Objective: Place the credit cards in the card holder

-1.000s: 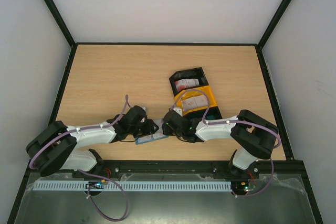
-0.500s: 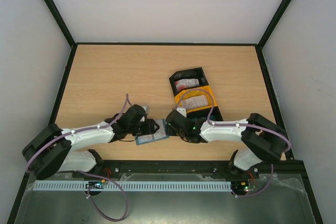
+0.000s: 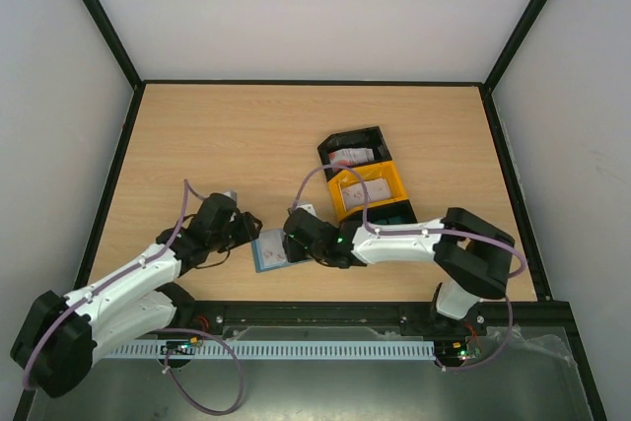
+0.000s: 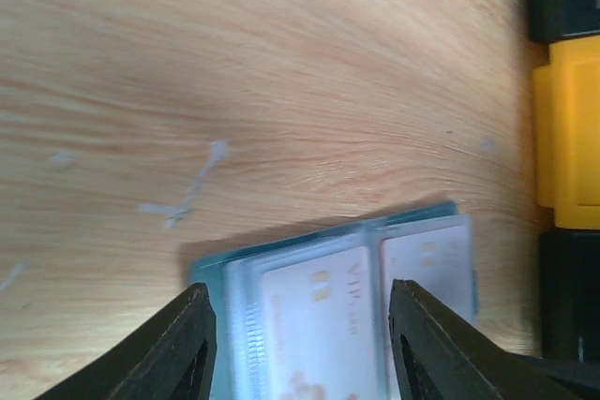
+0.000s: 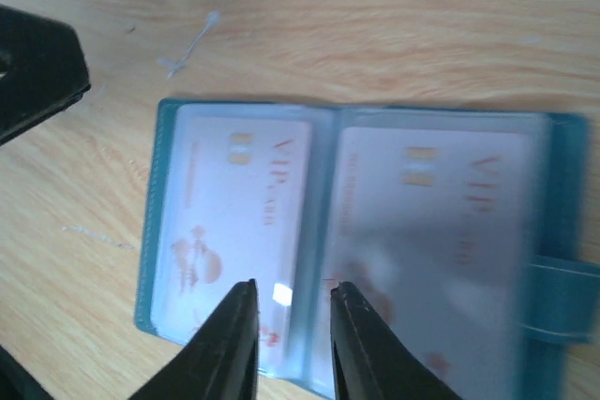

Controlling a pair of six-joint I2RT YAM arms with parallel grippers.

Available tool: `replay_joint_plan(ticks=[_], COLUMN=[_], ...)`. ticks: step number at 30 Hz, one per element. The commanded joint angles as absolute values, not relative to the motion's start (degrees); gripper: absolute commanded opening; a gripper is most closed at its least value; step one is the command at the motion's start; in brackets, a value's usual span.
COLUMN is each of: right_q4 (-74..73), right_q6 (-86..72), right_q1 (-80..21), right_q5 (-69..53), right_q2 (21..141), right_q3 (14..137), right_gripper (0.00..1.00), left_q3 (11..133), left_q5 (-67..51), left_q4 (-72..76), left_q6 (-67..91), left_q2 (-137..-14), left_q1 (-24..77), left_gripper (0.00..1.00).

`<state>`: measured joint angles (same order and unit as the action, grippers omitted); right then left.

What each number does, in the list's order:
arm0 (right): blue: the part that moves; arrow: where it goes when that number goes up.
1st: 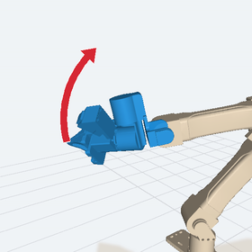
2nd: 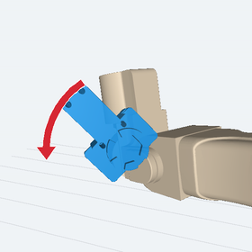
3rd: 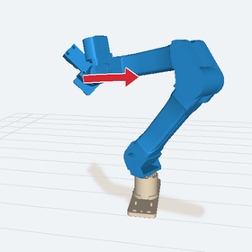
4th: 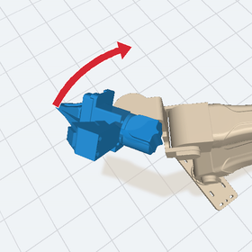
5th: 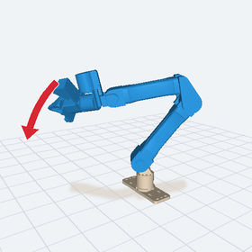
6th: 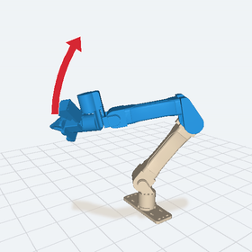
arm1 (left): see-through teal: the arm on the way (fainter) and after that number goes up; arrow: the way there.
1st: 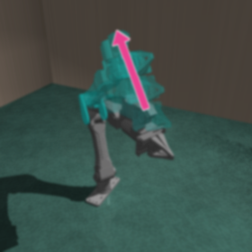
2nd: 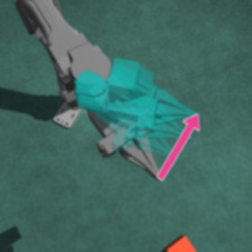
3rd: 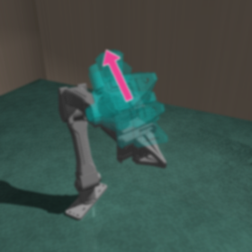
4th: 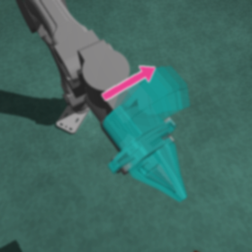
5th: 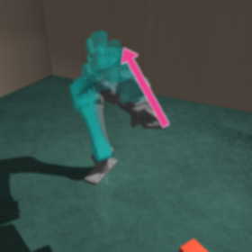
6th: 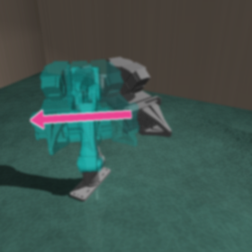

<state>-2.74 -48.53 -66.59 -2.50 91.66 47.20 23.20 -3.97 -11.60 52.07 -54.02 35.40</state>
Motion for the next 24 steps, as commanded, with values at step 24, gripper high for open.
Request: replay_joint_plan(ticks=[24], right_q4=[-7.61], right_q6=[-47.62], right_q1=[-67.76], right_q5=[-3.68], right_q2=[102.0], right_q3=[53.24], right_gripper=[0.04], left_q3=[15.09], left_q5=[-22.13], left_q4=[-11.66], left_q6=[51.77], left_q2=[-47.1], left_q1=[29.44], left_gripper=[0.53])
